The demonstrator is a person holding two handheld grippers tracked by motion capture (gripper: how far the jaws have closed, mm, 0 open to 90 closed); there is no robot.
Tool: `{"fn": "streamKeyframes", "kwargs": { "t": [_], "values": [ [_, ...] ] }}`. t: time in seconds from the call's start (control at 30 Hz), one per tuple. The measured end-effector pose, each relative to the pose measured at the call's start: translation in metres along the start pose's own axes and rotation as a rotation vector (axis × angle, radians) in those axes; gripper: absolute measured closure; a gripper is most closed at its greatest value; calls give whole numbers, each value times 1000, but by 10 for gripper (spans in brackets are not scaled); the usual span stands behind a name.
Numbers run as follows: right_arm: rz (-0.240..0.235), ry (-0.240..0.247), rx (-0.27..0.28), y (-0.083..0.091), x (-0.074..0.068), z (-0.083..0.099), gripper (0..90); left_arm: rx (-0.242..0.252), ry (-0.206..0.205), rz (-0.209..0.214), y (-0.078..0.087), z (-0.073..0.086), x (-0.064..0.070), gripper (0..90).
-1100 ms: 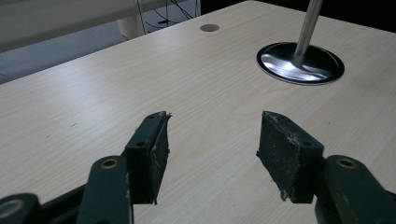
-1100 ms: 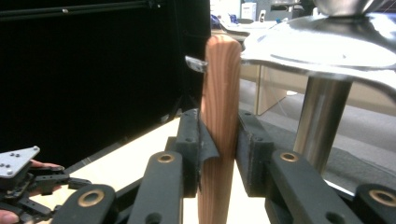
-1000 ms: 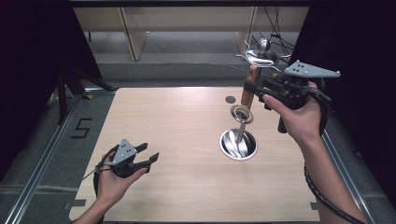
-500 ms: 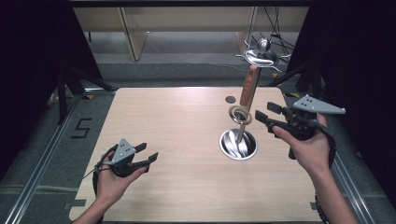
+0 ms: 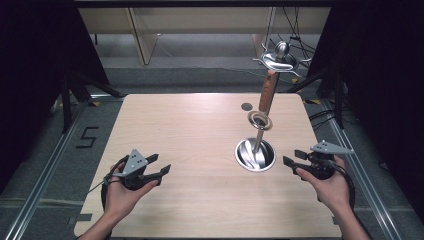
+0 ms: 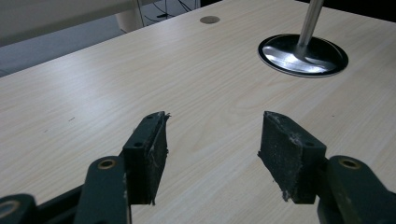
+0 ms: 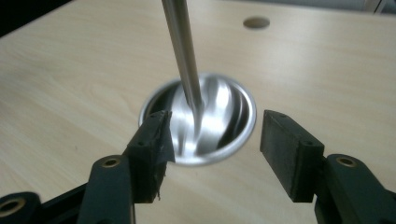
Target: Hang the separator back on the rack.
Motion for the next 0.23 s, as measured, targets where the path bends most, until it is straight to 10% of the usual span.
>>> {"fn": "streamKeyframes", "kwargs": {
  "t": [0.23],
  "values": [
    [-2,-1,-6,-6,2,18,442,-8,10,9,-1,1,-1,405]
  ]
}}
Point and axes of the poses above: each handheld gripper's, and its own axes: y roughly backward along the jaws, z roughly out of its underside, x roughly to its right, the point moved 1 cm from there along -y, roughly forward along the jaws, and after that the axes turned 9 degrees about z, right-handed, at the moved point
